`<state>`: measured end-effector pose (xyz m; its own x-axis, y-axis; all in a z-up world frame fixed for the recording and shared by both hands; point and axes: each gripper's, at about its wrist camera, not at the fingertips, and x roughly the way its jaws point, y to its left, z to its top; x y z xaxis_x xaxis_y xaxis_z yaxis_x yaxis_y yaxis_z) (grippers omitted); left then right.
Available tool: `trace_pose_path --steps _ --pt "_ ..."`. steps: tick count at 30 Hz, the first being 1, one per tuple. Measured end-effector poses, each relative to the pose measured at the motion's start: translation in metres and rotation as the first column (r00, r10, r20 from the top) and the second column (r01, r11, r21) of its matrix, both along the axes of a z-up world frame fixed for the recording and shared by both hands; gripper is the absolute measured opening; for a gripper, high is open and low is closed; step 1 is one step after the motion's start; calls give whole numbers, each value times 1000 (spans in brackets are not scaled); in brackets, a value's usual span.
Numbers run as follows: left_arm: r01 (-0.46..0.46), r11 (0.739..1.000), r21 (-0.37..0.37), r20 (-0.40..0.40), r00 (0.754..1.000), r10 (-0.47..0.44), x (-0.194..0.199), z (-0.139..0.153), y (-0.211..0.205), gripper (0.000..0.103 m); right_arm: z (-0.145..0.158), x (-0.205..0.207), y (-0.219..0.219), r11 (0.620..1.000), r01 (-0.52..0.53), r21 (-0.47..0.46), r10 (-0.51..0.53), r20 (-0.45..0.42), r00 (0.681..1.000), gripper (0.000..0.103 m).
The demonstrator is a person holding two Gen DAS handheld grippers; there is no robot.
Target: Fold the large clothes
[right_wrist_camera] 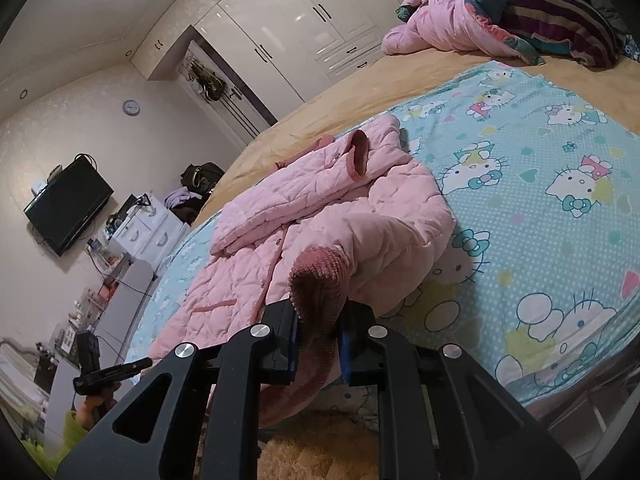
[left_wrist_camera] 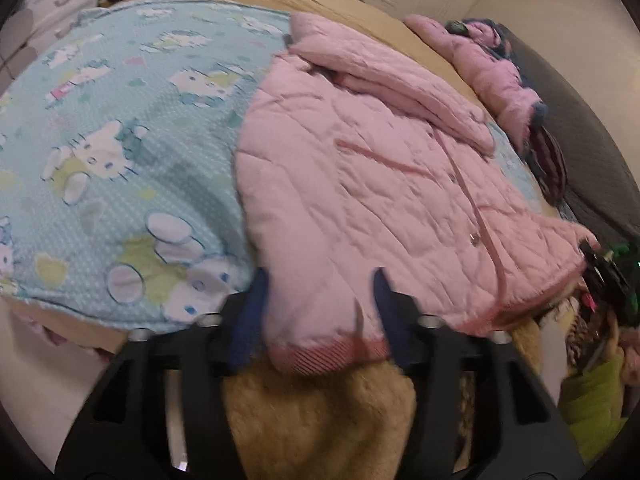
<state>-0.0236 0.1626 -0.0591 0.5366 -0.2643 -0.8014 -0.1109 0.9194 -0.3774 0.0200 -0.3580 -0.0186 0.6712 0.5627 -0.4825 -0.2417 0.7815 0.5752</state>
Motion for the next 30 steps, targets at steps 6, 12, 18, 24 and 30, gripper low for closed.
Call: trace_pose_path --steps 6,12,18,24,30 --pt "-26 1000 -3 -37 999 26 3 -19 -4 32 -4 -2 -4 1000 10 22 -10 -5 1000 14" --pt "-18 999 28 36 999 17 5 3 -7 14 -2 -1 -6 999 12 42 -12 1 1000 14" --pt "-38 998 43 123 992 32 16 35 -3 14 2 4 -10 997 21 73 -22 15 1000 14" --pt "-59 994 88 192 981 41 33 59 -2 14 10 18 -14 995 39 96 -42 25 999 14" --pt "-37 993 114 169 986 17 45 62 -2 14 28 37 -11 995 29 94 -35 56 998 14"
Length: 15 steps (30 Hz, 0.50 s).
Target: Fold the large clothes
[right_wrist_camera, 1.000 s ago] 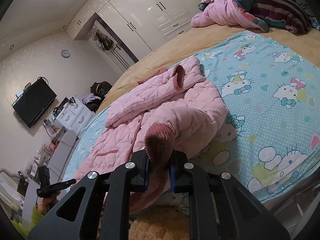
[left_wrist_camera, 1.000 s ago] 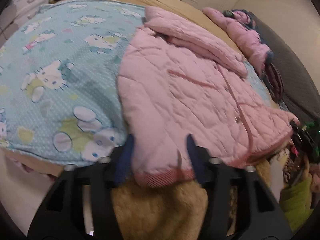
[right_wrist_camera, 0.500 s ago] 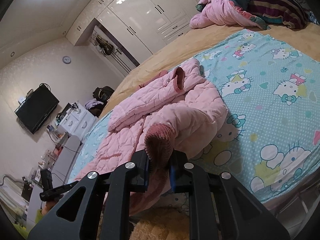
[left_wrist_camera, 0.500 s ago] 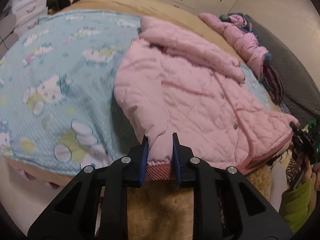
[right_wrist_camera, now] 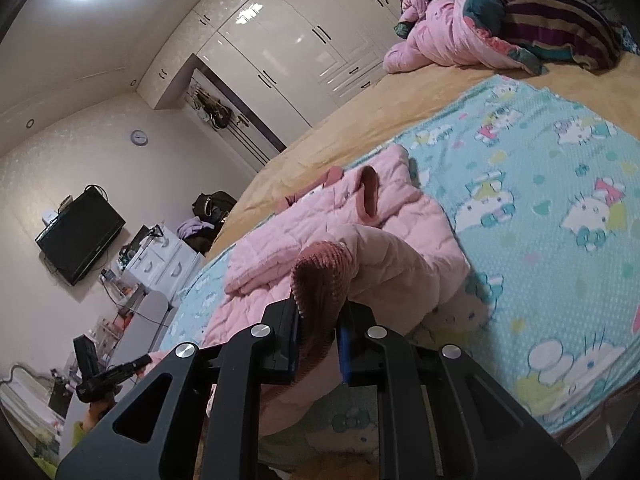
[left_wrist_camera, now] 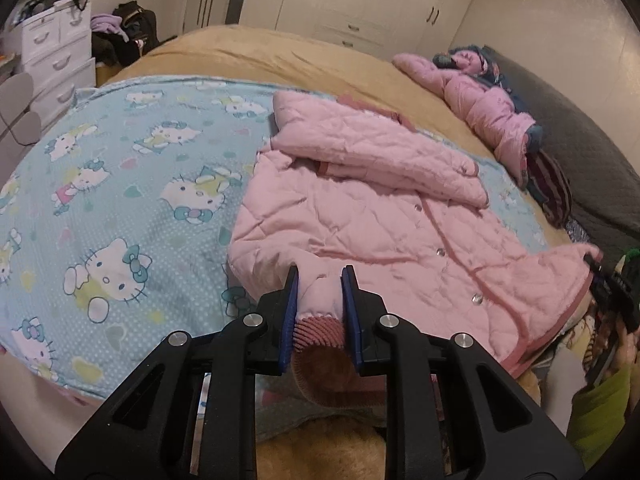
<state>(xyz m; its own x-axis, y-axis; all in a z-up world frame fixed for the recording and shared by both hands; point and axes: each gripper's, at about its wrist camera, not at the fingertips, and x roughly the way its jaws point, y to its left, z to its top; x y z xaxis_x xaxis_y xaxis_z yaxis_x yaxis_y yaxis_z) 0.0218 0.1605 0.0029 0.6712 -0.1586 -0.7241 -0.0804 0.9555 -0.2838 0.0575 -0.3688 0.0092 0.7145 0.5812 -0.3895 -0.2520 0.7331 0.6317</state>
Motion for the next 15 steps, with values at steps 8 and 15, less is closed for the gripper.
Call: trace_pose_path --steps 8,15 --pt "14 998 -59 -147 989 -22 -20 -47 6 22 8 16 -1 1000 -4 2 4 15 1000 14" --pt "-14 992 -126 -241 970 -17 -41 -82 14 43 19 35 0 1000 -22 -13 23 35 999 13"
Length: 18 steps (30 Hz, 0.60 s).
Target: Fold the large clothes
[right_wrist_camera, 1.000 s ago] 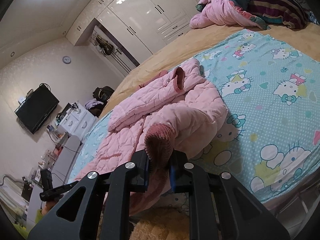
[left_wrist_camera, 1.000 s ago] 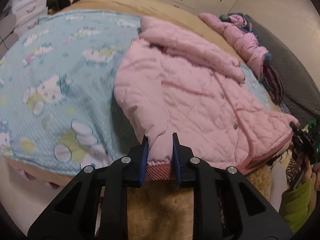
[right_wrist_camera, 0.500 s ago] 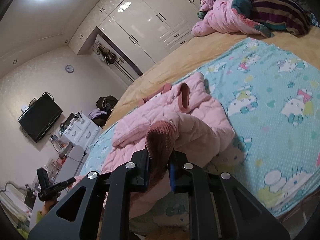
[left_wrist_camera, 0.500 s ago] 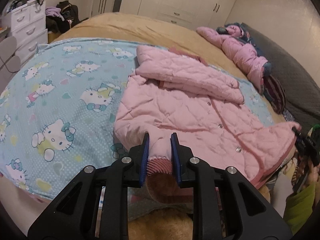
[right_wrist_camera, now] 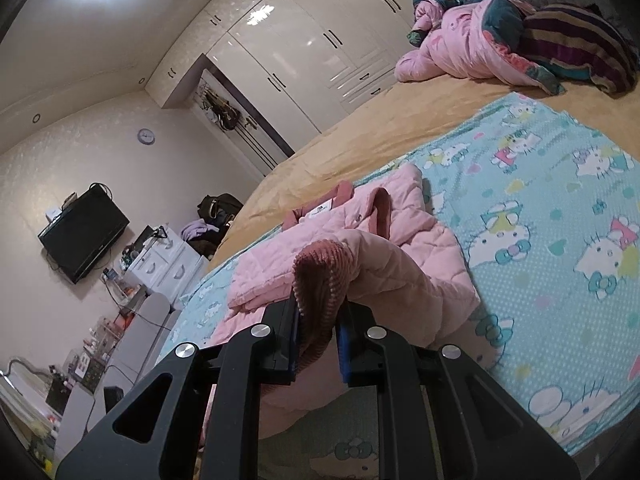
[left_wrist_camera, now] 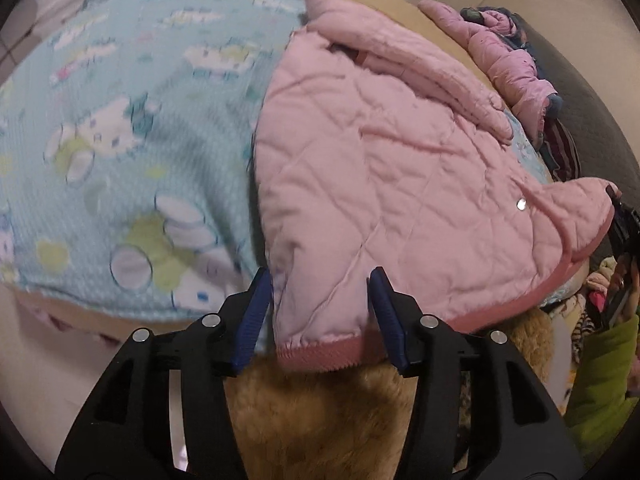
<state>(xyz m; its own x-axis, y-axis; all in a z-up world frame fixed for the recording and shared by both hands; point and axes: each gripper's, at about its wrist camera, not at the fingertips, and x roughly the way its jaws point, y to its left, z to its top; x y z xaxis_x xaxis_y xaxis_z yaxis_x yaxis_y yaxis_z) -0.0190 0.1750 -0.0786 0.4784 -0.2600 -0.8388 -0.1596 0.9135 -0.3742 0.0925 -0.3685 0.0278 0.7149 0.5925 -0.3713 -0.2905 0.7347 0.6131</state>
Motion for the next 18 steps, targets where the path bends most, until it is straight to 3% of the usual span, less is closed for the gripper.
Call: trace_pose_path --steps 7,11,18 --pt "0 995 -96 -33 999 -4 0 -12 2 47 12 23 6 1000 -18 12 18 17 1000 13" --pt "13 994 -110 10 1000 -12 4 -4 -3 17 18 36 10 999 -25 22 25 20 1000 13" --pt "-12 994 -109 196 980 34 24 54 10 12 27 59 8 999 -18 36 17 24 1000 13"
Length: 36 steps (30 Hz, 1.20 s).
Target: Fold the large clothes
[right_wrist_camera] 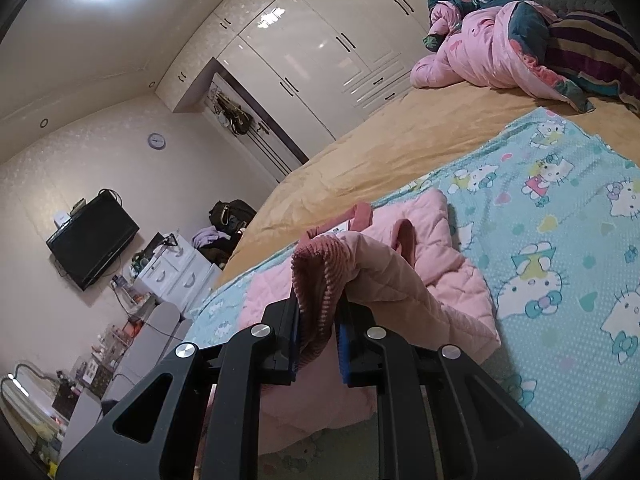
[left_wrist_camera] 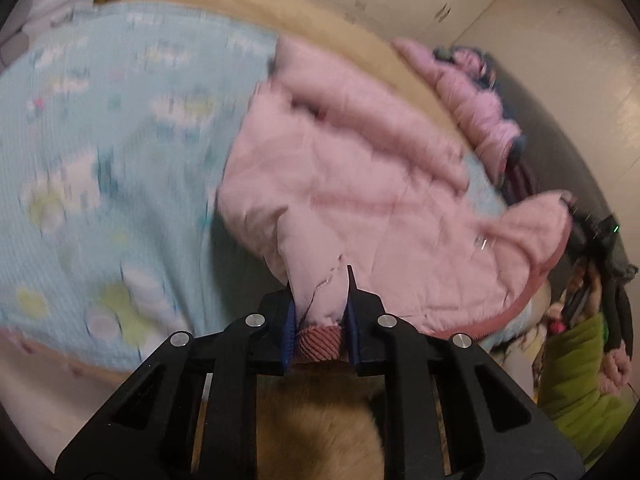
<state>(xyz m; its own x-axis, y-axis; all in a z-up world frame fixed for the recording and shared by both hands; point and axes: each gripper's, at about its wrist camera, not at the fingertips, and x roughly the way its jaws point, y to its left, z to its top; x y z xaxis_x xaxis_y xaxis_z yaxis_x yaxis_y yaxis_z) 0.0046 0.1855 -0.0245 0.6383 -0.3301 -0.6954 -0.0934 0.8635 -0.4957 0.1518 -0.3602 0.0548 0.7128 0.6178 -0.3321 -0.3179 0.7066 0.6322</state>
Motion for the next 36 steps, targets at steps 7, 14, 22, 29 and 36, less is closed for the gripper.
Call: trace_pose_path --steps 7,14,22,29,36 --pt "-25 998 49 139 990 18 41 55 5 12 9 19 -7 1000 22 2 -22 6 1000 13" --pt "-22 997 80 206 979 5 85 85 0 12 24 44 -8 999 33 -35 -32 15 999 13" --pt "-41 993 114 252 968 11 138 111 3 12 42 84 -3 998 43 -46 -41 38 998 13" --pt "-54 990 132 261 965 17 177 117 7 12 45 120 1 997 52 -53 -50 32 998 13" --pt "-69 984 164 260 965 24 214 119 9 12 40 157 5 996 73 -50 -73 12 997 13"
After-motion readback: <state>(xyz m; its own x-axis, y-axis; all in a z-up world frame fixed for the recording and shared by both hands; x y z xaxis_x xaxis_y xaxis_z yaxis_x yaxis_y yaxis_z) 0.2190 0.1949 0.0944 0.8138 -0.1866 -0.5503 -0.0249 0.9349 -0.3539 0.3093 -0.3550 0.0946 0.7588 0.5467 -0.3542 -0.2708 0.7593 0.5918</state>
